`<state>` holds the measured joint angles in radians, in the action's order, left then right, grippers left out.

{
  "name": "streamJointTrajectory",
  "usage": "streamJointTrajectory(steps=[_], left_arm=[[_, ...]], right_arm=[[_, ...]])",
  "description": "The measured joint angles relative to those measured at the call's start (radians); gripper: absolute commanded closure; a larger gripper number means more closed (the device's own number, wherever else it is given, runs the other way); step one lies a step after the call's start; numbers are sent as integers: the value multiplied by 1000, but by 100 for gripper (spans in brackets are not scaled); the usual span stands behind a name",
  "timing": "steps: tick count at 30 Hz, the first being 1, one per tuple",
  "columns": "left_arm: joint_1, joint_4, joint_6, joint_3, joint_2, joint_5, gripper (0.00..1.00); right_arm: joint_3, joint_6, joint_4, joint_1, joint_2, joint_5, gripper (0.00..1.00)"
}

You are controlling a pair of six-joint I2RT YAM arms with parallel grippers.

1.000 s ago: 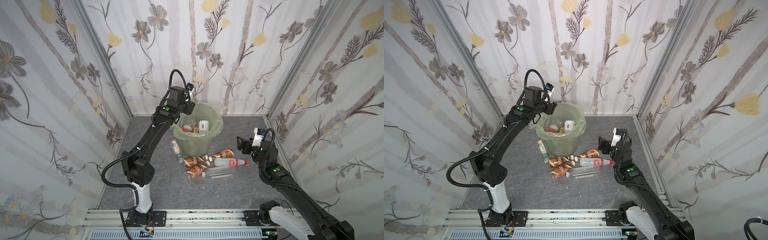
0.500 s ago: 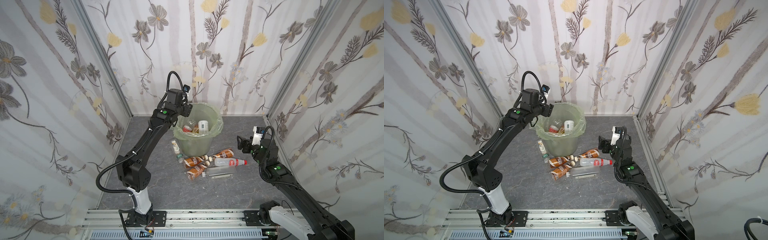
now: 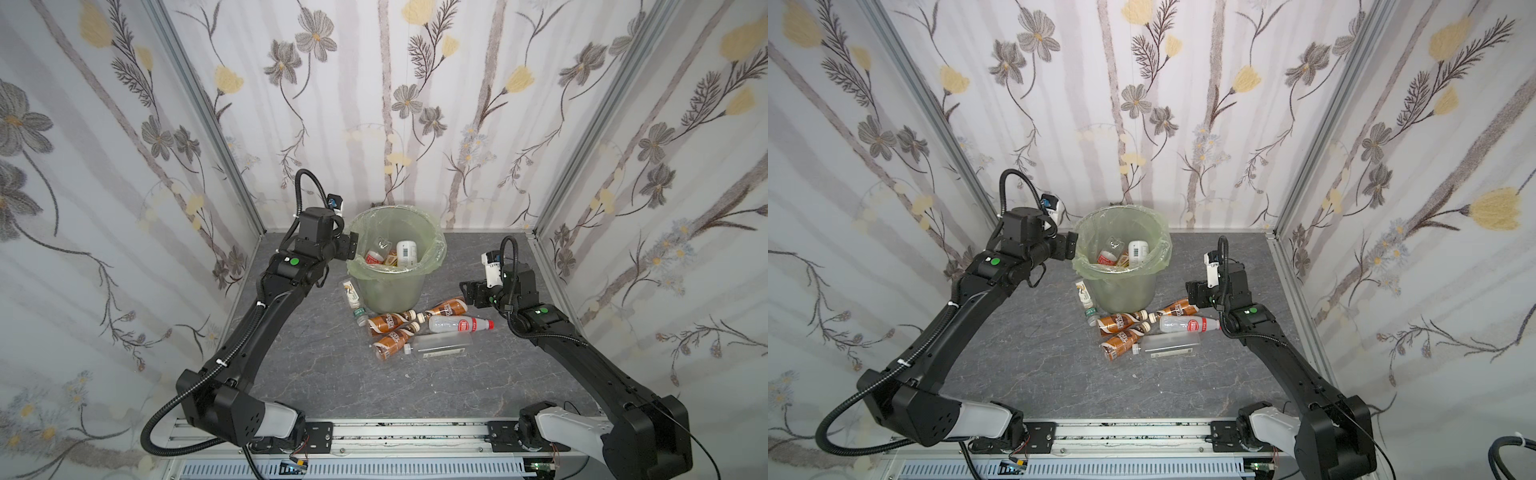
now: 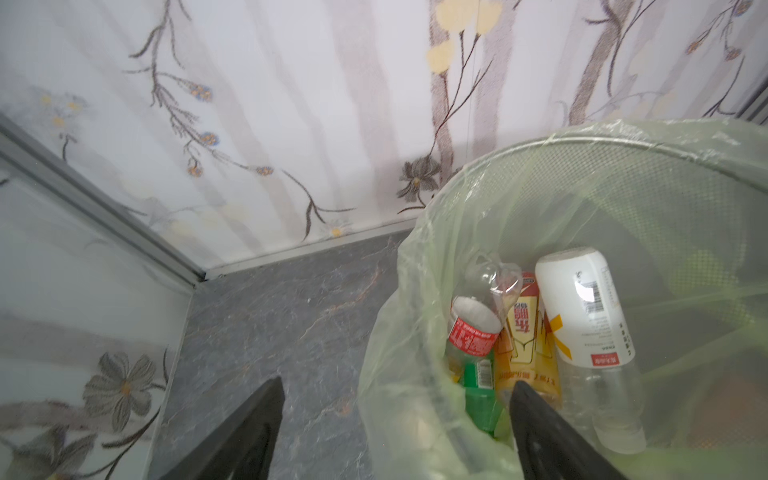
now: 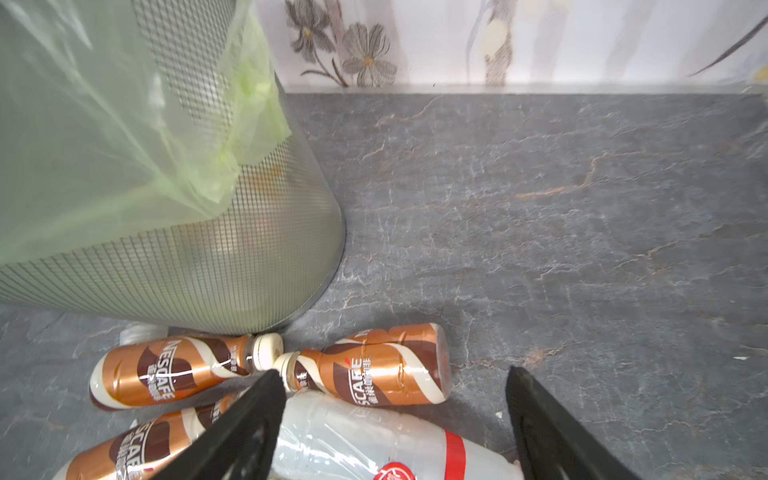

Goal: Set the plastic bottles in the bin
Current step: 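Withdraw the left gripper while the right gripper reaches toward the milky clear bottle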

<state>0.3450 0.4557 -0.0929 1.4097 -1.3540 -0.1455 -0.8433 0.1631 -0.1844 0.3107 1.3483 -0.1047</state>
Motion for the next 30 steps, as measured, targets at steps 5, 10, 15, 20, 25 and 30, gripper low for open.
streamJointTrajectory(steps=[5, 10, 15, 20, 25, 30], left_arm=[[-70, -14, 45, -245, 171, -8, 10], [-115, -42, 89, -428, 313, -9, 9], [-131, -66, 137, -537, 379, -7, 8], [-133, -86, 180, -608, 429, -3, 8], [-141, -107, 201, -642, 467, -3, 8], [-149, -116, 202, -649, 481, -4, 8]], right_arm=[[-16, -27, -92, 14, 73, -48, 16], [-43, -55, -140, 51, 134, -65, 16], [-109, -117, -206, 127, 248, -40, 18], [-159, -212, -299, 201, 362, 29, 22], [-168, -262, -343, 208, 378, 72, 23], [-168, -290, -345, 214, 394, 78, 25]])
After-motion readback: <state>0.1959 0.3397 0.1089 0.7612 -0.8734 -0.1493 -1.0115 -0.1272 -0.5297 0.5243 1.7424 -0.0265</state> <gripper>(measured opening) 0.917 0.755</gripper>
